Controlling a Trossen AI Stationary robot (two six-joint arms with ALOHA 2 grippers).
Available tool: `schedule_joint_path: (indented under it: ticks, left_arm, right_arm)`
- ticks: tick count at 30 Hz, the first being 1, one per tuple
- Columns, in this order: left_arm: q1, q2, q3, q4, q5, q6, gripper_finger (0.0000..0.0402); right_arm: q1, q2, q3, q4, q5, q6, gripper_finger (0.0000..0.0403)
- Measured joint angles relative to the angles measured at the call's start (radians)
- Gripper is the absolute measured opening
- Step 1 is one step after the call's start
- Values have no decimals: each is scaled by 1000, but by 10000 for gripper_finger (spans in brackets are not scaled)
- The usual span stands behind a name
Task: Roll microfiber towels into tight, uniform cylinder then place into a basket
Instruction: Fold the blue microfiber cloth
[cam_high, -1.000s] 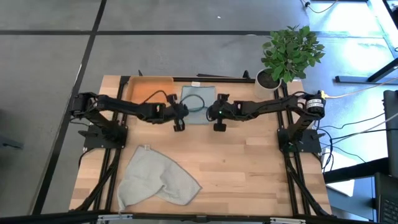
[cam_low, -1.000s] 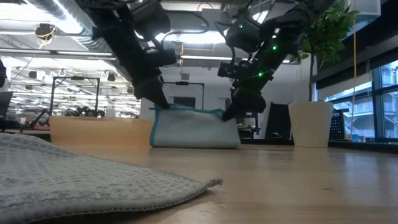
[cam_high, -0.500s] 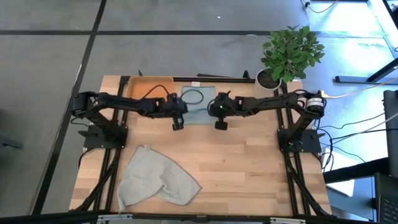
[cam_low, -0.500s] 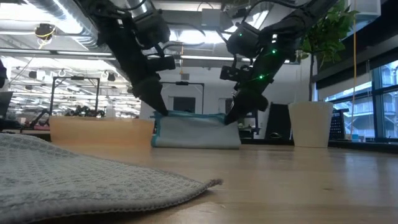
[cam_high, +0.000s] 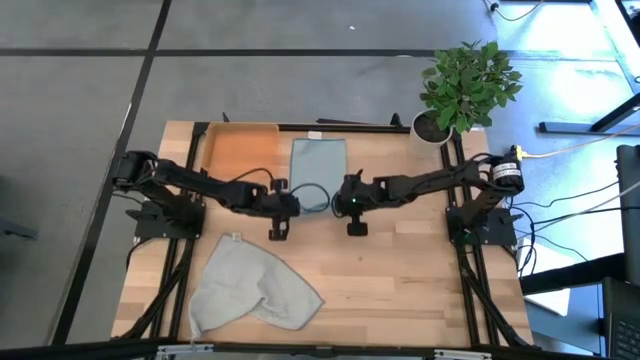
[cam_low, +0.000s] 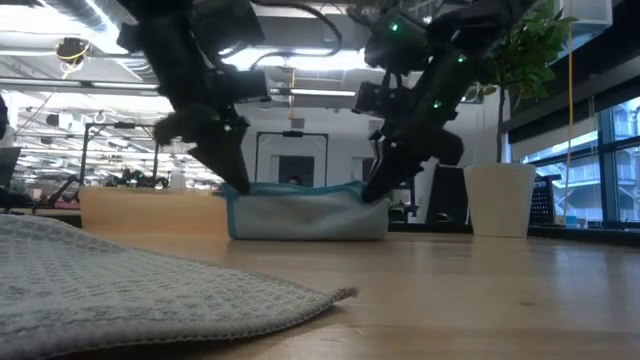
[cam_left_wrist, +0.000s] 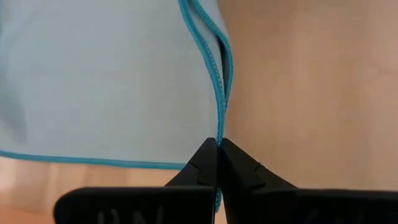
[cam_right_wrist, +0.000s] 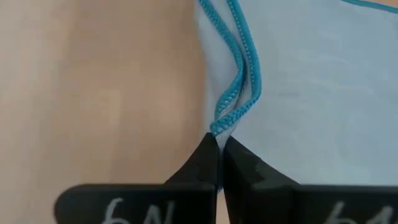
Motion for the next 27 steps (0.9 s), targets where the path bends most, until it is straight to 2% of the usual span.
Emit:
schedule_joint_path:
  ticks: [5,17,27]
  left_arm:
    - [-98,0,0,-1,55,-78,0]
    - [-327,0,0,16,77,-318,0]
    - [-364,1,0,57,65,-357,2]
  right_arm:
    - [86,0,0,-4,-2,60,7]
    - [278,0,1,15,-2,202,7]
    - [305,0,1,45,19,223,7]
